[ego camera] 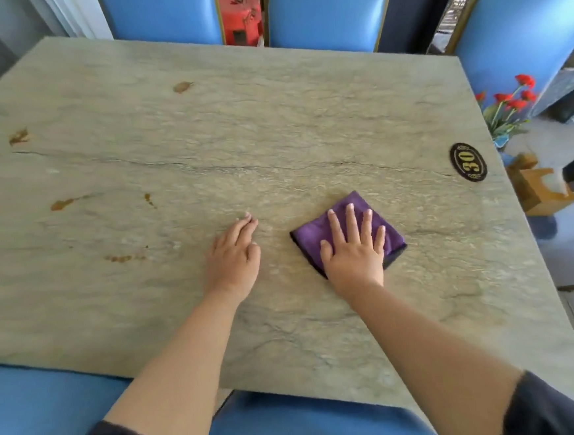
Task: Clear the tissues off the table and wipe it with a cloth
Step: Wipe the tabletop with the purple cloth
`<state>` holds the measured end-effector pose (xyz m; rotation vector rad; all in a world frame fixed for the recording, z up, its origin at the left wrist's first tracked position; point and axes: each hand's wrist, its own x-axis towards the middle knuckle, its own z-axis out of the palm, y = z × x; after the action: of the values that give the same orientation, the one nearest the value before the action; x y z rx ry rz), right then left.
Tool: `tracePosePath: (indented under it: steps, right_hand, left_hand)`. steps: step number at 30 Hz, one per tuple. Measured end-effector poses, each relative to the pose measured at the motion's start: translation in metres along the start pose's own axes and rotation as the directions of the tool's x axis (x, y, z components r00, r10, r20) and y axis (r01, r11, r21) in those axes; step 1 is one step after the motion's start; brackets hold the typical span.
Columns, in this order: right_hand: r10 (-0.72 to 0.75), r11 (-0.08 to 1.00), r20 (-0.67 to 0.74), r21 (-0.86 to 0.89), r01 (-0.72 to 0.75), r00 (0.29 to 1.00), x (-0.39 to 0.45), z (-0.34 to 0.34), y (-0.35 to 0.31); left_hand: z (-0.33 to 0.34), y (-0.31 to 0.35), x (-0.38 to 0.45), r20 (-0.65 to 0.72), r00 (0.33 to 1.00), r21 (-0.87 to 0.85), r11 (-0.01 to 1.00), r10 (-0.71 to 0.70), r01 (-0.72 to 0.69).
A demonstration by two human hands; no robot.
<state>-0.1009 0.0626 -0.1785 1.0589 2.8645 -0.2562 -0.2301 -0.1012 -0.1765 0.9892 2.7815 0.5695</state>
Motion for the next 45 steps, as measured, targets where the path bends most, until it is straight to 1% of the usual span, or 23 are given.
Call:
tracePosePath:
  steps: [1,3,5,7,9,11,13,16,18,19,21,23,25,27,29,31,32,34,36,38,40,42,45]
  right_hand:
    - [0.107,0.994,0.027,0.026,-0.108,0.994,0.001,0.001,-0.025]
    - [0.122,0.99,0.057,0.059,-0.125,0.991,-0.001,0.002,-0.072]
    - [-0.01,0.999,0.077,0.048,0.007,0.997,-0.014,0.006,-0.121]
    - [-0.18,0.983,0.104,0.065,0.173,0.978,-0.035,0.01,-0.149]
    - [-0.391,0.92,0.095,0.057,0.387,0.916,-0.052,0.015,-0.157]
    - [-0.495,0.866,0.074,-0.042,0.499,0.866,-0.058,0.016,-0.145]
    - [-0.415,0.903,0.089,-0.082,0.422,0.906,-0.046,0.014,-0.127]
    - [-0.063,0.997,0.075,-0.033,0.066,0.995,-0.016,0.011,-0.126]
    - [0.18,0.982,0.09,0.036,-0.184,0.98,0.012,0.009,-0.146]
    - [0.246,0.965,0.098,0.066,-0.253,0.964,0.023,0.008,-0.16]
    - [0.208,0.974,0.097,0.072,-0.215,0.973,0.033,0.007,-0.186]
    - [-0.029,0.999,0.045,0.029,0.028,0.999,0.029,0.017,-0.201]
    - [-0.297,0.955,-0.011,-0.011,0.297,0.955,0.02,0.023,-0.198]
    - [-0.453,0.89,-0.001,-0.053,0.452,0.891,0.024,0.024,-0.178]
    - [-0.388,0.92,0.029,-0.055,0.389,0.921,0.04,0.019,-0.154]
    - [-0.144,0.989,-0.021,-0.029,0.144,0.989,0.067,0.011,-0.136]
    - [-0.008,1.0,-0.035,-0.005,0.008,0.999,0.084,0.008,-0.13]
    - [0.211,0.977,-0.011,0.041,-0.21,0.978,0.124,-0.001,-0.122]
    - [0.331,0.94,0.037,0.076,-0.333,0.943,0.168,-0.01,-0.12]
    - [0.365,0.925,0.045,0.098,-0.368,0.93,0.206,-0.016,-0.123]
    - [0.335,0.936,0.032,0.104,-0.337,0.942,0.234,-0.016,-0.133]
    - [0.243,0.965,0.027,0.1,-0.244,0.97,0.247,-0.016,-0.149]
    - [0.023,0.998,0.015,0.059,-0.024,1.0,0.231,-0.013,-0.171]
  left_hand:
    - [-0.007,-0.011,0.004,0.023,0.998,-0.03,0.998,0.052,-0.052]
    - [-0.025,-0.037,0.01,0.008,0.989,-0.001,0.989,0.145,-0.145]
    - [-0.048,-0.066,0.012,-0.013,0.993,0.074,0.99,0.121,-0.12]
    - [-0.06,-0.086,0.012,0.061,0.996,0.125,0.99,0.059,-0.066]
    - [-0.066,-0.107,0.01,0.184,0.978,0.207,0.968,0.101,-0.139]
    - [-0.07,-0.119,0.012,0.247,0.955,0.231,0.948,0.162,-0.22]
    - [-0.07,-0.122,0.015,0.267,0.946,0.228,0.942,0.182,-0.245]
    - [-0.068,-0.125,0.018,0.284,0.937,0.194,0.945,0.203,-0.263]
    - [-0.068,-0.129,0.021,0.308,0.928,0.168,0.948,0.209,-0.269]
    - [-0.068,-0.13,0.023,0.308,0.927,0.153,0.95,0.216,-0.272]
    - [-0.073,-0.128,0.029,0.261,0.944,0.117,0.964,0.204,-0.24]
    - [-0.081,-0.121,0.043,0.153,0.973,0.125,0.974,0.172,-0.191]
    - [-0.085,-0.113,0.064,0.076,0.978,0.141,0.969,0.192,-0.201]
    - [-0.083,-0.107,0.091,0.087,0.967,0.152,0.956,0.239,-0.25]
    - [-0.074,-0.105,0.123,0.139,0.949,0.172,0.937,0.282,-0.304]
    - [-0.062,-0.101,0.152,0.175,0.942,0.215,0.922,0.287,-0.321]
    - [-0.056,-0.099,0.165,0.184,0.942,0.24,0.916,0.281,-0.32]
    - [-0.042,-0.098,0.183,0.188,0.948,0.286,0.909,0.256,-0.303]
    - [-0.03,-0.101,0.189,0.142,0.958,0.276,0.919,0.249,-0.28]
    - [-0.026,-0.104,0.187,0.101,0.962,0.271,0.923,0.255,-0.273]
    - [-0.024,-0.105,0.186,0.09,0.962,0.281,0.92,0.257,-0.272]
    - [-0.026,-0.103,0.186,0.062,0.964,0.225,0.937,0.258,-0.266]
    - [-0.031,-0.104,0.186,-0.006,0.968,0.027,0.968,0.251,-0.25]
